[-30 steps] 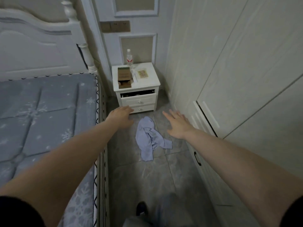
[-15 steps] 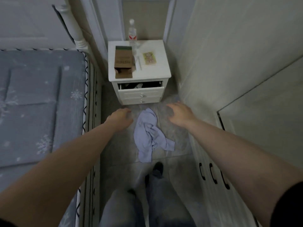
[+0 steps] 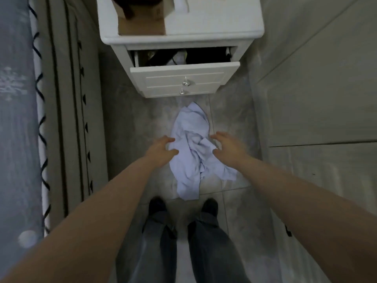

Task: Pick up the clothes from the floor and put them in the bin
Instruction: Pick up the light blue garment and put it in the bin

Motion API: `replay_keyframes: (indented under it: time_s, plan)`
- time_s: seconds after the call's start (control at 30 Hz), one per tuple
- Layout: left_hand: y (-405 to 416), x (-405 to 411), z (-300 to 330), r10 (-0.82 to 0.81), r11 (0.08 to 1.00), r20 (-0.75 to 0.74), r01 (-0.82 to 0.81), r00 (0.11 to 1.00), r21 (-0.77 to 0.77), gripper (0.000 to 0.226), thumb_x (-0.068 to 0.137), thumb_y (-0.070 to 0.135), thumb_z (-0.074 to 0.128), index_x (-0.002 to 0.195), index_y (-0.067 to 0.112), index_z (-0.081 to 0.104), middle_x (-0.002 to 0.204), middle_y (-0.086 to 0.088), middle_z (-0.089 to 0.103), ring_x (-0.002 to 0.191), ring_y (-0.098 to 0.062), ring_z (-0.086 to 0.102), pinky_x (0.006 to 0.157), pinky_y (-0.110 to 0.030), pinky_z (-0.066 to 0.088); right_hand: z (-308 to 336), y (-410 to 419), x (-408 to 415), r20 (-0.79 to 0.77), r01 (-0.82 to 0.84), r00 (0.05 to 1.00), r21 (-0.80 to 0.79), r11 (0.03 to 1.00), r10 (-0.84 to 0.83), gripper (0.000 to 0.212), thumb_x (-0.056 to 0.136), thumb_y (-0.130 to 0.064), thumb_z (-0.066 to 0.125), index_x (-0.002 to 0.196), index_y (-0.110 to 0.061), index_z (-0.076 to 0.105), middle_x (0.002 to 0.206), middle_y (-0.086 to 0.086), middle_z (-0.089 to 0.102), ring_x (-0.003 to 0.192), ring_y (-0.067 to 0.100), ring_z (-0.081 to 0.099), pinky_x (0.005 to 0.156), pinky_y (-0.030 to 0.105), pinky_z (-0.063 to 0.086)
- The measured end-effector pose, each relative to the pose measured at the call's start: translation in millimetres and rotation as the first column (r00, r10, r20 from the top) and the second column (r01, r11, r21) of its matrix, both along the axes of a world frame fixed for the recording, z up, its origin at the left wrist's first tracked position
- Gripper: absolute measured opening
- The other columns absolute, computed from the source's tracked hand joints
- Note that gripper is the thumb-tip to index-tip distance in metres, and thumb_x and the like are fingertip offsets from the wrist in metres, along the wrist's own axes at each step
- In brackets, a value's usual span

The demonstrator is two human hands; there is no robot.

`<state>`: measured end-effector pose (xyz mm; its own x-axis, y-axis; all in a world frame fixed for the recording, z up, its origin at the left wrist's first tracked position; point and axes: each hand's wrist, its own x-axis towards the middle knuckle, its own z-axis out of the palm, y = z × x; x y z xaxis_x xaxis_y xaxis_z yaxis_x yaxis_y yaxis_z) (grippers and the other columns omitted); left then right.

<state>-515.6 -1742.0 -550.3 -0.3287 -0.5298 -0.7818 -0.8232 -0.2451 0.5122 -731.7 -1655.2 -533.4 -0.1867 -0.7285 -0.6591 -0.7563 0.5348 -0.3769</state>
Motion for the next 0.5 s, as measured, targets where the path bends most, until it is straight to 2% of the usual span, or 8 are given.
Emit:
replay_keyframes:
  time_s: [0.07, 0.2, 0.33, 0.43, 0.5]
  plan:
    - [1.1, 0.9, -53.2, -0.006, 0.999, -0.011, 0.006, 1.000, 0.039, 0.058, 0.089, 0.025, 0.063, 0.142, 0.016, 0.042, 0.161, -0.010, 0.018, 0.148, -0.023, 0.023, 0.117, -0.027, 0.017, -52.6, -5.6, 4.0, 0.009, -0.012, 1.000, 0.020, 1.000, 0.012, 0.057, 0.089, -0.017, 0.061, 0.143, -0.014, 0.044, 0.156, 0.013, 0.034, 0.144, 0.029, 0.032, 0.116, 0.038, 0.029]
    - [1.8, -1.4, -145.6, 0.042, 0.994, -0.009, -0.041, 0.999, 0.098, 0.058, 0.087, 0.029, 0.063, 0.141, 0.023, 0.043, 0.163, -0.005, 0.013, 0.146, -0.025, 0.026, 0.119, -0.037, 0.024, -144.3, -14.3, 7.4, 0.031, -0.068, 0.997, 0.022, 0.997, 0.067, 0.059, 0.089, -0.018, 0.060, 0.145, -0.013, 0.043, 0.158, 0.012, 0.029, 0.145, 0.028, 0.031, 0.117, 0.035, 0.028]
    - [2.6, -9.8, -219.0, 0.264, 0.951, -0.047, -0.252, 0.963, 0.177, 0.062, 0.080, 0.034, 0.067, 0.138, 0.019, 0.049, 0.160, 0.001, 0.020, 0.139, -0.027, 0.040, 0.113, -0.045, 0.036, -219.4, -16.5, 10.0, 0.032, -0.117, 0.993, 0.046, 0.992, 0.115, 0.060, 0.094, -0.018, 0.055, 0.150, -0.013, 0.032, 0.162, 0.012, 0.019, 0.148, 0.025, 0.026, 0.114, 0.026, 0.020]
    - [2.2, -16.4, -265.3, 0.380, 0.898, -0.037, -0.359, 0.924, 0.256, 0.056, 0.086, 0.027, 0.063, 0.140, 0.020, 0.047, 0.153, 0.011, 0.025, 0.135, -0.027, 0.045, 0.111, -0.046, 0.038, -269.7, -17.5, 13.5, 0.053, -0.062, 0.997, 0.110, 0.992, 0.056, 0.069, 0.094, -0.021, 0.054, 0.154, -0.022, 0.020, 0.163, 0.015, 0.013, 0.147, 0.028, 0.028, 0.111, 0.029, 0.028]
    - [1.2, -20.7, -295.5, 0.421, 0.874, -0.018, -0.400, 0.907, 0.276, 0.056, 0.087, 0.023, 0.062, 0.141, 0.020, 0.046, 0.160, 0.006, 0.018, 0.132, -0.025, 0.047, 0.109, -0.044, 0.041, -301.8, -20.1, 16.0, 0.076, -0.028, 0.997, 0.159, 0.987, 0.016, 0.078, 0.093, -0.023, 0.056, 0.155, -0.024, 0.009, 0.163, 0.018, 0.007, 0.147, 0.031, 0.024, 0.110, 0.032, 0.032]
